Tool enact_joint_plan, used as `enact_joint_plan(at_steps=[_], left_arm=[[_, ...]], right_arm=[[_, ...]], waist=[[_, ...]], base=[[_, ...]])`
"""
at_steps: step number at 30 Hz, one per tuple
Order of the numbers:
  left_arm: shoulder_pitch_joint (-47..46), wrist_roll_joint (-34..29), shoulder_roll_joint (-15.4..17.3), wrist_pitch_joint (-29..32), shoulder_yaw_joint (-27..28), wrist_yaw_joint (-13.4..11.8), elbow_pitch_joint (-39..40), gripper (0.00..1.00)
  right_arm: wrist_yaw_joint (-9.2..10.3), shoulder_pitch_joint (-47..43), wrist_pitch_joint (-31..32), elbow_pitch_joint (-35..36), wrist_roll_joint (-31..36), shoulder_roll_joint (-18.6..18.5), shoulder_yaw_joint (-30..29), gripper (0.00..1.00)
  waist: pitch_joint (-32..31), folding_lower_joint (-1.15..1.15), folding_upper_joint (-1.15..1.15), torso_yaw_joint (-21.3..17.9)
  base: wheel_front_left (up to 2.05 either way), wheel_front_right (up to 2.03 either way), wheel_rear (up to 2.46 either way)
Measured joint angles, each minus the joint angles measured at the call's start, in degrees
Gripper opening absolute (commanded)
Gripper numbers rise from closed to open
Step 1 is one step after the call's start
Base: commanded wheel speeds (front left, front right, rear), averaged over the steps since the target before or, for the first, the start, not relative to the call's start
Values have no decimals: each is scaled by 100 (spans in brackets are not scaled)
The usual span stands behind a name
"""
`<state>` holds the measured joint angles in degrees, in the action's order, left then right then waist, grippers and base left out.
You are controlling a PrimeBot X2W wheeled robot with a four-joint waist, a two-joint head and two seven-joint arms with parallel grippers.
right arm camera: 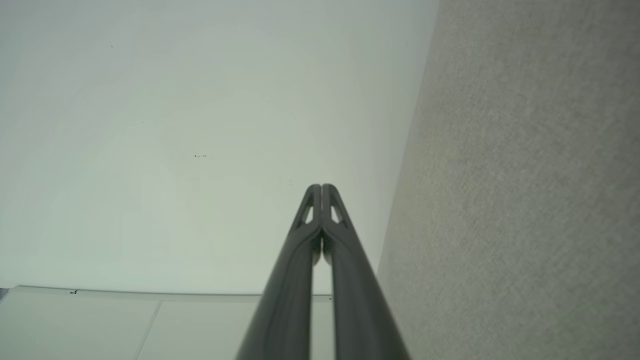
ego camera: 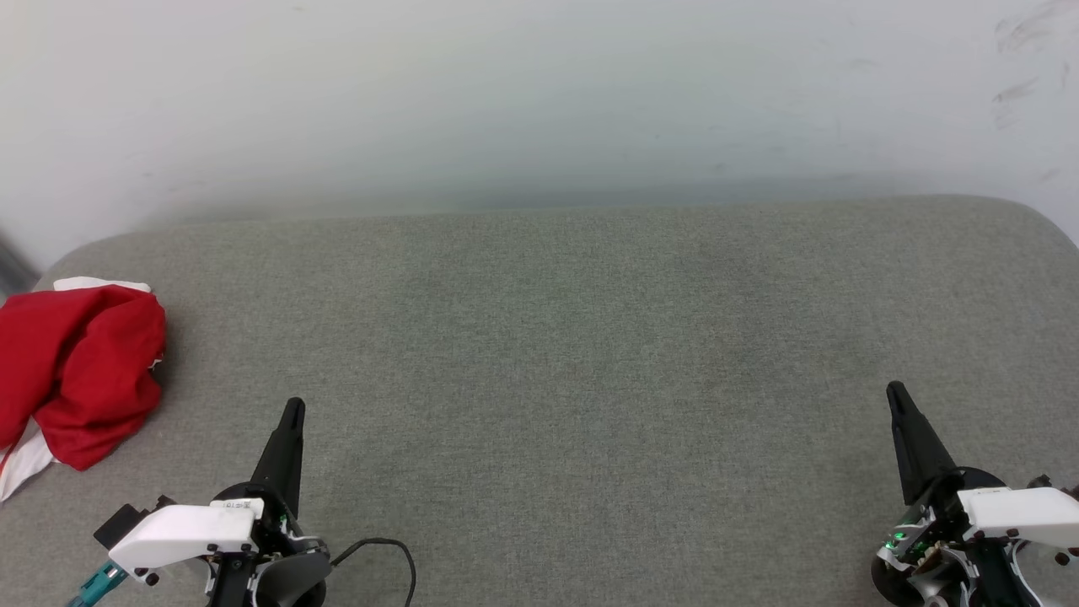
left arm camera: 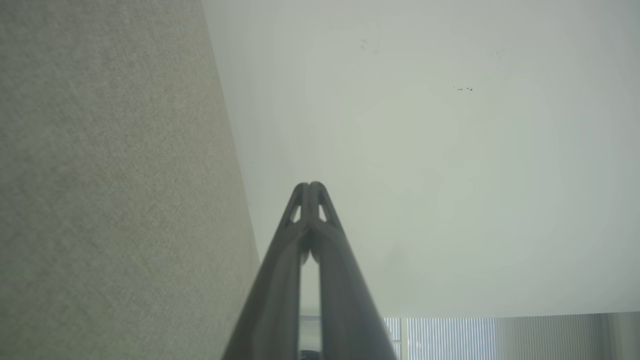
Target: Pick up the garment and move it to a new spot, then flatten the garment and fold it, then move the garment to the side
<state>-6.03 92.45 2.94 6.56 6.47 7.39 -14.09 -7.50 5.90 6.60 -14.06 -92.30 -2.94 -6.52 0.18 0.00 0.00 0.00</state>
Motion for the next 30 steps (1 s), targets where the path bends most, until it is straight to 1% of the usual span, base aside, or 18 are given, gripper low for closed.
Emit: enact_joint_plan(at_steps=[30], left_arm=[[0, 0, 0, 0, -1, 0, 0, 0]], right_arm=[[0, 0, 0, 0, 0, 0, 0, 0]], waist=[[0, 0, 0, 0]], base=[[0, 0, 0]])
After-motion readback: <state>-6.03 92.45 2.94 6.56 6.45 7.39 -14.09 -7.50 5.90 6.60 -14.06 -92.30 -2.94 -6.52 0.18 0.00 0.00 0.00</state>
